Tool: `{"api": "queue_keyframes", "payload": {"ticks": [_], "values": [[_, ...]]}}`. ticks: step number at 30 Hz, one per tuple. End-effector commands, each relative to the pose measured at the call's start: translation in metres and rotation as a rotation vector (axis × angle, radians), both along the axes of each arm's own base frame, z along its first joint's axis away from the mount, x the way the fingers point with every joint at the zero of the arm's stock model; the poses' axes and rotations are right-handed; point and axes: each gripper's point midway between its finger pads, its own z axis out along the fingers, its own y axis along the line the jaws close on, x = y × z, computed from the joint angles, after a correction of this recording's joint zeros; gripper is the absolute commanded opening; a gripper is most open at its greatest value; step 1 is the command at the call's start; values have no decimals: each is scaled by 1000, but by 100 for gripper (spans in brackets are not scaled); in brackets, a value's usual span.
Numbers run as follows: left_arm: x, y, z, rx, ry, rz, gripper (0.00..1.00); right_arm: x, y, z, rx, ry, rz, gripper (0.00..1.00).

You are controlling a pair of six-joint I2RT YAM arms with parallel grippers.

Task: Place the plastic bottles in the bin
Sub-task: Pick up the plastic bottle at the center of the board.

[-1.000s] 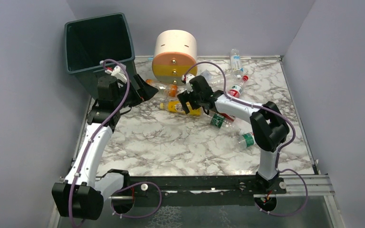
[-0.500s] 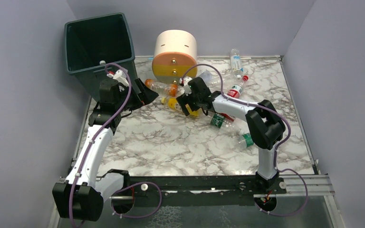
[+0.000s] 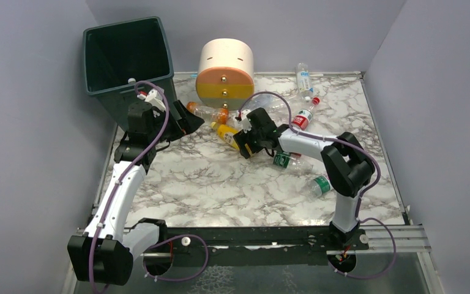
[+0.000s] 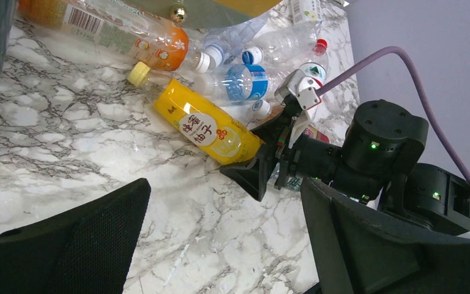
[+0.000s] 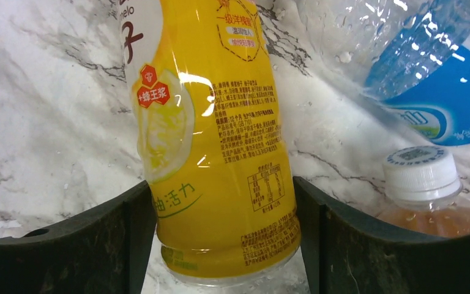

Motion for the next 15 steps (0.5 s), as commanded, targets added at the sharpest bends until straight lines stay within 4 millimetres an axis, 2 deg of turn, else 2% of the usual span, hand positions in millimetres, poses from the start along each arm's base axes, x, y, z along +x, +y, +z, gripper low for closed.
{"api": "queue_keyframes", "payload": {"ticks": [1,5,15], "values": [[0,-5,3,-14,-28,-19,99,-6,8,22,72,-15,13,75],[-1,-6,1,-16,-21,-19,99,-8,11,35,107,-20,13,66],[-5,-21,-8,-137,18,-55,99,-18,13,82,214,-68,8,62]]}}
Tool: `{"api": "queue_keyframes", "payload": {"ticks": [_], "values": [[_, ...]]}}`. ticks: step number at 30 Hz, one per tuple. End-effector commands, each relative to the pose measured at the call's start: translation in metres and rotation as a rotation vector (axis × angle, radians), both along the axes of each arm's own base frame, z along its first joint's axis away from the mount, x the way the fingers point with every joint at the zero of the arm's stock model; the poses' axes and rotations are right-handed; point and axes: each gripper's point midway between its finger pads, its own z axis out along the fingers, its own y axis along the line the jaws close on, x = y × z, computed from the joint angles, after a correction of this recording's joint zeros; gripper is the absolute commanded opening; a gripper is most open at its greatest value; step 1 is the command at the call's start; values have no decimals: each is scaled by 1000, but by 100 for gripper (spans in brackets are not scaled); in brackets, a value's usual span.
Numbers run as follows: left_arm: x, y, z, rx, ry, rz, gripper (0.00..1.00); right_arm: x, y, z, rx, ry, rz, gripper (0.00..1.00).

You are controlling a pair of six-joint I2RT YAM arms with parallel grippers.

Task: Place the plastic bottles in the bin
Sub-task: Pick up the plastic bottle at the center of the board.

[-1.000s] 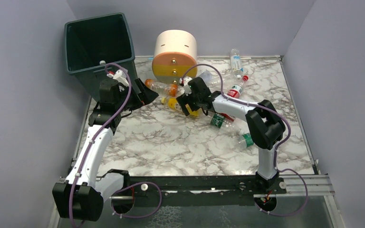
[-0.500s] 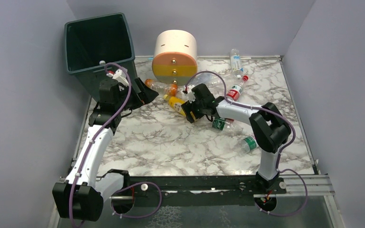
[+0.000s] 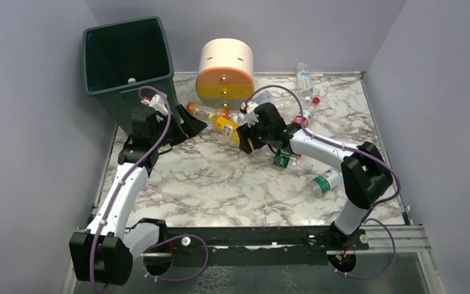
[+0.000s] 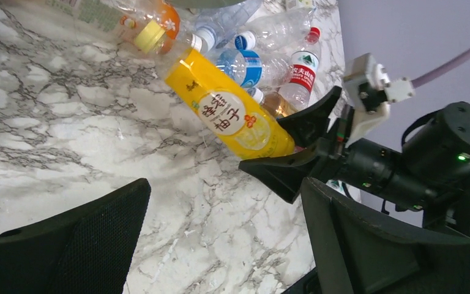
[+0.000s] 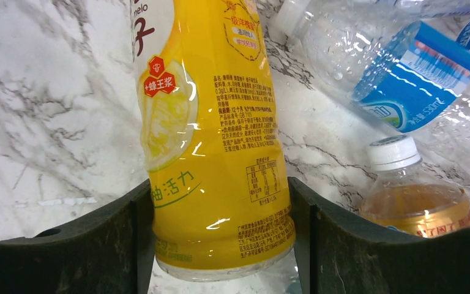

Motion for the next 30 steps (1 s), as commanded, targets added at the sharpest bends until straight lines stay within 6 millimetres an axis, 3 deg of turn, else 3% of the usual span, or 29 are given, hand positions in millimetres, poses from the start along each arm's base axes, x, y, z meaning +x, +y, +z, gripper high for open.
{"api": "queue_keyframes", "payload": {"ticks": [1,7,16,30], "values": [[-2,-14,5,-101,-7,-38,99,-6,6,34,91,-40,3,62],[1,-15,-4,-178,43,17,99,-7,-2,56,127,-85,-52,62],[1,-24,-18,-345,127,64,99,-13,3,81,244,-70,-100,62],[-2,-24,-6,-514,100,146,99,-33,27,97,406,12,-24,62]]}}
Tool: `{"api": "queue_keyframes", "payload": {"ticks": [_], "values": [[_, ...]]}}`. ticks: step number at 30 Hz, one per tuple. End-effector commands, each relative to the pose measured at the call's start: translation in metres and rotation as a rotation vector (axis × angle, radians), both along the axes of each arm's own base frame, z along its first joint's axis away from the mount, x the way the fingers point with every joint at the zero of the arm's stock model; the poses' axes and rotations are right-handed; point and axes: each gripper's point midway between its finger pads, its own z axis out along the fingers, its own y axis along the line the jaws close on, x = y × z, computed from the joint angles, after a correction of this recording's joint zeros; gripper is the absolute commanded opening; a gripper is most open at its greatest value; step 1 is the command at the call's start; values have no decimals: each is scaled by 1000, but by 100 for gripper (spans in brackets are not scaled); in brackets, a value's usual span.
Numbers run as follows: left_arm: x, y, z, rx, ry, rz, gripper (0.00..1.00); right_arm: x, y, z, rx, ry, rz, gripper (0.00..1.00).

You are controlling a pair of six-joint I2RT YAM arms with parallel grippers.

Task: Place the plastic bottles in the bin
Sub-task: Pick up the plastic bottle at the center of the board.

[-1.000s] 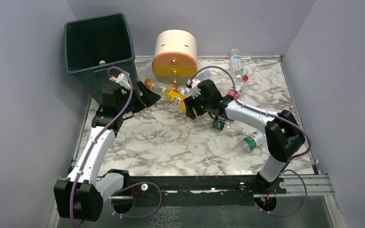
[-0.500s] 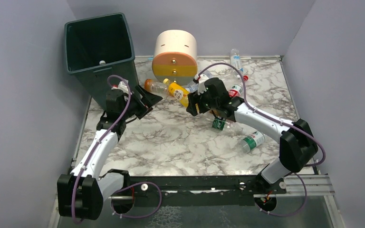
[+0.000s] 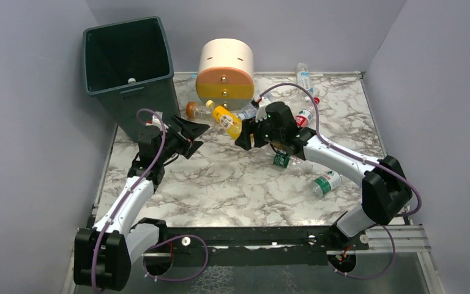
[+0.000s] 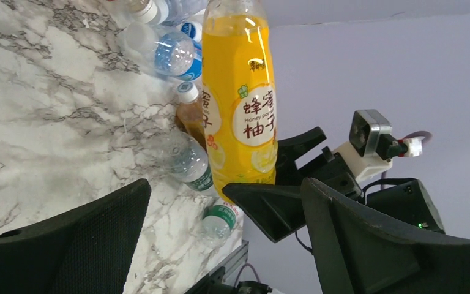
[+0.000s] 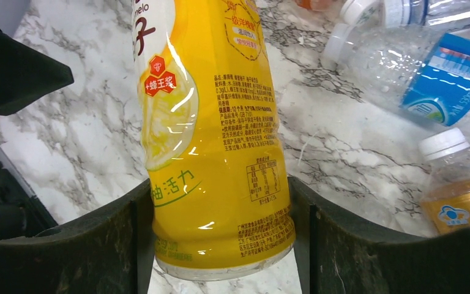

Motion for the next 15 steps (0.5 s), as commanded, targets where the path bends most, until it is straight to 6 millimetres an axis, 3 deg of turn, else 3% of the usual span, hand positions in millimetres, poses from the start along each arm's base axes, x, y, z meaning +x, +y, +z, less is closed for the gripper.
{"api": "queue_keyframes", "payload": {"ticks": [1,15], "values": [[6,1,26,-49,-81,40,99,-10,16,28,105,-22,62,62],[11,-4,25,5,-100,26,99,-40,45,40,137,-31,169,62]]}}
